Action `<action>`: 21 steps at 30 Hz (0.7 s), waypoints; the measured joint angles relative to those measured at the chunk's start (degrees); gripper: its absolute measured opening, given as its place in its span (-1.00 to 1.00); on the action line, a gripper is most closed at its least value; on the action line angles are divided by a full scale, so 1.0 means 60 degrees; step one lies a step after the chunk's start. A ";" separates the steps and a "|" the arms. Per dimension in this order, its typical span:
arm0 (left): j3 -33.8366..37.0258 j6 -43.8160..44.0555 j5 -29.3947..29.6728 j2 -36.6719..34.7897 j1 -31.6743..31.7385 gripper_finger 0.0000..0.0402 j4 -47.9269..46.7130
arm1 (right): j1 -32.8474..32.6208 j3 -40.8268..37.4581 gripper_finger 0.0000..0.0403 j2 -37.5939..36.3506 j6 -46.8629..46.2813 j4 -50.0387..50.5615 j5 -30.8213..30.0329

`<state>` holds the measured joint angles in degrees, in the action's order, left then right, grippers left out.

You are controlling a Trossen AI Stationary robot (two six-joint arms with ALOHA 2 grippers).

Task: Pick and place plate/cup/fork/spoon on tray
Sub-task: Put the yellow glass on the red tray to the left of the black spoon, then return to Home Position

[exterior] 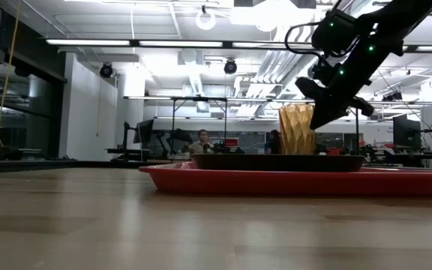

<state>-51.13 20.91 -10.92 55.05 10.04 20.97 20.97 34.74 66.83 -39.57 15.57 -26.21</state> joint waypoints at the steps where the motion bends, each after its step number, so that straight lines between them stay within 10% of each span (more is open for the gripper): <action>1: 0.0000 0.0000 0.0000 0.0000 0.0000 -1.00 -0.0003 | 0.0064 0.0000 -1.00 0.0000 0.0012 -0.0049 0.0023; 11: 0.0000 -0.0004 -0.0004 0.0000 0.0000 -1.00 -0.0038 | 0.0109 0.0000 -1.00 -0.0373 0.1382 0.0456 0.1934; 21: 0.0000 -0.0177 -0.0007 0.0000 0.0011 -1.00 -0.0064 | -0.0876 0.0000 -1.00 -0.3448 0.1616 0.1473 0.4546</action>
<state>-51.13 19.85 -10.96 55.05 10.11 20.59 15.71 34.74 46.14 -29.88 24.41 1.07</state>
